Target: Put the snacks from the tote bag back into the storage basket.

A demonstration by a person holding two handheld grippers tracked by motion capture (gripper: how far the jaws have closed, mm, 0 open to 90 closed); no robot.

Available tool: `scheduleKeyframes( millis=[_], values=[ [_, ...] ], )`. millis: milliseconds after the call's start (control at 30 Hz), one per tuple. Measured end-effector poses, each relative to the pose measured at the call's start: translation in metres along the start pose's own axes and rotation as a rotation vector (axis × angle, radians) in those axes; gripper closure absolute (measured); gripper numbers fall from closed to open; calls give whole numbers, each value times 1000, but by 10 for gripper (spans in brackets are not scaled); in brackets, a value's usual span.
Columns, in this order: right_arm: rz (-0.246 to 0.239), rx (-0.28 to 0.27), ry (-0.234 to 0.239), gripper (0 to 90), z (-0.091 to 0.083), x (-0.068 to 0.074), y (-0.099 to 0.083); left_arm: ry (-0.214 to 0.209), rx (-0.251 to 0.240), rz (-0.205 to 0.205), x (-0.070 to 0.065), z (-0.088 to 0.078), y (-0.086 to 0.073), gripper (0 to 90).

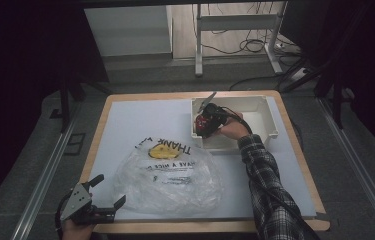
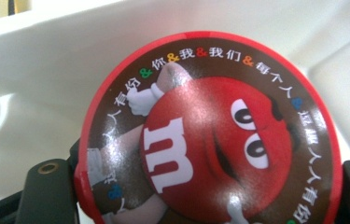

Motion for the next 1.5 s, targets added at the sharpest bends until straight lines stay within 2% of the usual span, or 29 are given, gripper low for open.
scheduleKeyframes(
  millis=[533,767,1000,1500],
  values=[
    [6,-19,-12,247,0,-1,0,-2,6,5,-1,1,-1,0],
    [20,-36,-5,165,0,0,2,-2,7,6,-1,1,-1,0],
    [24,-50,-9,126,-2,1,4,-1,8,7,-1,1,-1,0],
    [19,-62,-18,95,-10,5,7,-1,9,7,-1,1,-1,0]
  ],
)
Point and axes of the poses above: each handheld gripper's, and its own axes: z roughly forward along the jaws, y roughly out of its top, x roughly to its left, the point moved 9 cm from there along z, roughly forward along the jaws, and after that the axes turned 6 degrees about -x, right-handed, at the moved point
